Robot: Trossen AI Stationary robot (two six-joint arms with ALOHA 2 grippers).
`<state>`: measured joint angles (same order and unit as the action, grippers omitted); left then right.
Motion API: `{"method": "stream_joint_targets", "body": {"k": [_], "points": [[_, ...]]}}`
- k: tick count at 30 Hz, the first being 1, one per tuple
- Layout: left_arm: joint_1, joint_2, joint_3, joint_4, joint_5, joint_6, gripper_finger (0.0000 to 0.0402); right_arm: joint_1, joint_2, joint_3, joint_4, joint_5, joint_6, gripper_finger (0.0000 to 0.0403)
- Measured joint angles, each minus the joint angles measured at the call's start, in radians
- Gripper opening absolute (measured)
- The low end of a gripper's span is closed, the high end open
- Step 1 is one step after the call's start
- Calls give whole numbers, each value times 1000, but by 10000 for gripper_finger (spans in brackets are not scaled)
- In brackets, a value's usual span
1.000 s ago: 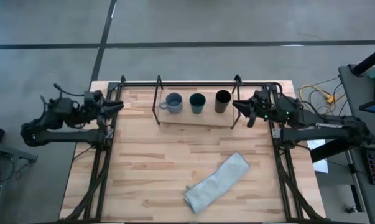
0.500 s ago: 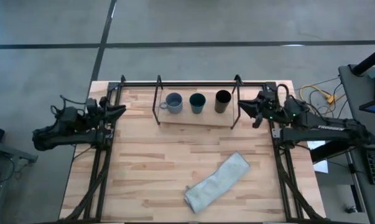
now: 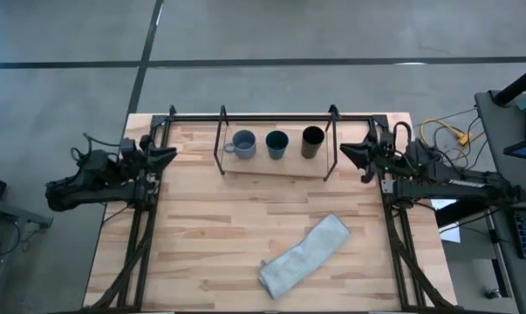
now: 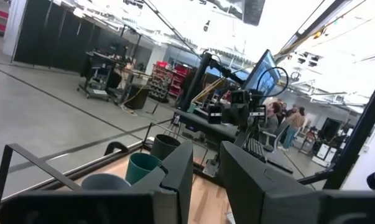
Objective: Stack small to large cups/mugs on shelf
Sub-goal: Return to Home Position
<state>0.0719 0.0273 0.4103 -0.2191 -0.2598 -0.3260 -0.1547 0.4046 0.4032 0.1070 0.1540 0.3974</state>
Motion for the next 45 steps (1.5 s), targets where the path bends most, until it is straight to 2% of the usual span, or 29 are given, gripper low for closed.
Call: {"method": "stream_joint_targets", "body": {"k": [16, 35, 42, 45], "points": [[0, 2, -4, -8, 2, 1, 68, 0, -113, -240, 228, 4, 98, 54], [0, 7, -17, -77, 4, 13, 68, 0, -292, -360, 245, 5, 111, 54], [0, 0, -99, -77, 4, -8, 68, 0, -315, -379, 244, 5, 126, 54], [0, -1, -146, -23, 0, -33, 68, 0, -317, -379, 243, 5, 123, 54]]}}
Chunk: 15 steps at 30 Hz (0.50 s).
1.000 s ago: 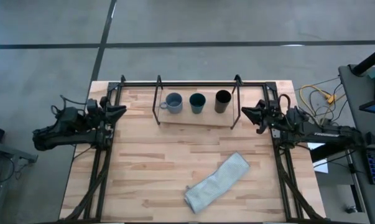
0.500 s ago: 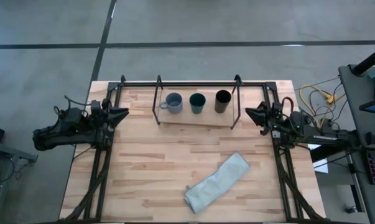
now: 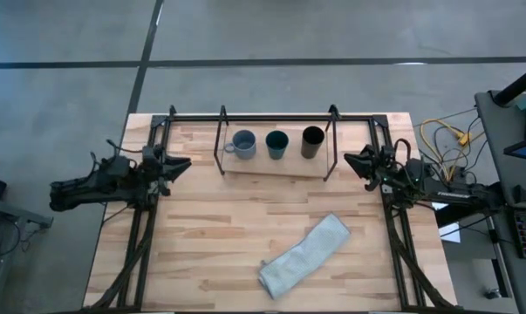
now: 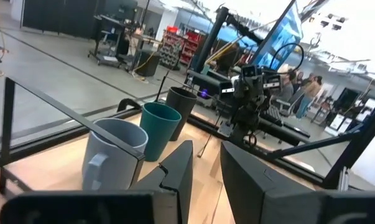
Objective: Stack small to large cups/mugs on shelf
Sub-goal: Return to Home Position
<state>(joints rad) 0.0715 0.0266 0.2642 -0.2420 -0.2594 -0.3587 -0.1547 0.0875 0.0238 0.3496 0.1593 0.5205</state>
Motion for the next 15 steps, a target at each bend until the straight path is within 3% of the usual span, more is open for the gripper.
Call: {"method": "stream_joint_targets", "body": {"k": [15], "points": [[0, -1, -227, 338, 0, -3, 68, 0, 1, -15, -42, 28, 3, 54]]}}
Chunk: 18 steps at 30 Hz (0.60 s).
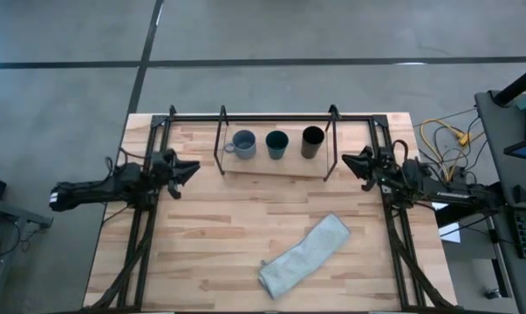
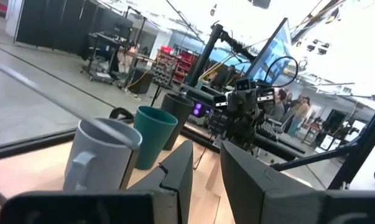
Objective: Stack small to large cups/mugs on shelf
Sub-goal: Return to Home Position
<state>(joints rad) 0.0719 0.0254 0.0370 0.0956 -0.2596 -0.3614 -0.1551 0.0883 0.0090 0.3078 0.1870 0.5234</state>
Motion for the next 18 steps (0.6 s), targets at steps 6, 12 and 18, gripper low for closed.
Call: {"method": "stream_joint_targets", "body": {"k": [6, 12, 18], "points": [[0, 0, -28, 11, 0, -22, 68, 0, 0, 0, -83, 2, 63, 54], [0, 0, -29, 6, 0, -19, 68, 0, 0, 0, -154, 2, 112, 54], [0, 1, -29, -36, 1, -19, 68, 0, 0, 0, -204, 2, 139, 54]]}}
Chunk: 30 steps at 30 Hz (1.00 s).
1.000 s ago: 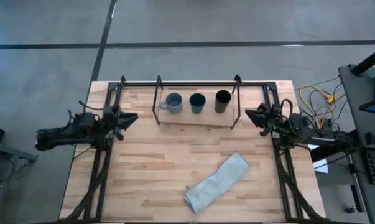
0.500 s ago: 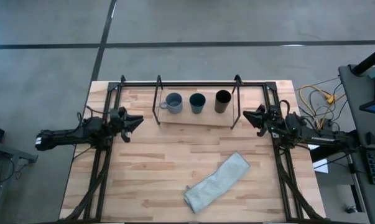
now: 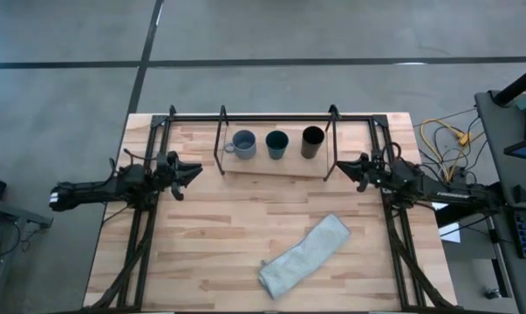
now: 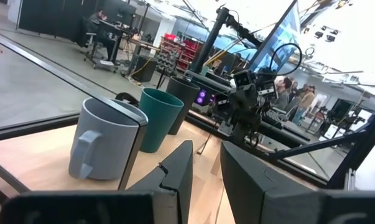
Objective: Stack small to large cups/mugs on shelf
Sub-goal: Return to Home Position
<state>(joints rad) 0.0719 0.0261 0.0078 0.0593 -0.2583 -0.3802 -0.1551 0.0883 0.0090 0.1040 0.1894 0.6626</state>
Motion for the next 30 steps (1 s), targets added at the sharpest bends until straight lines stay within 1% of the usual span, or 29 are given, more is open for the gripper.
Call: {"method": "stream_joint_targets", "body": {"k": [4, 11, 19, 26, 30], "points": [[0, 6, 0, -3, 3, 17, 68, 1, -1, 1, -54, -3, 34, 54], [0, 19, -1, -6, 4, 154, 68, 0, 27, 1, -72, -5, 39, 54], [0, 47, -2, -8, 4, 160, 68, 0, 86, 1, -73, -14, 14, 54], [0, 93, -3, -10, 4, 158, 68, 0, 164, 1, -87, -129, 33, 54], [0, 120, -3, -11, 4, 158, 68, 0, 207, 1, -89, -145, 58, 54]]}}
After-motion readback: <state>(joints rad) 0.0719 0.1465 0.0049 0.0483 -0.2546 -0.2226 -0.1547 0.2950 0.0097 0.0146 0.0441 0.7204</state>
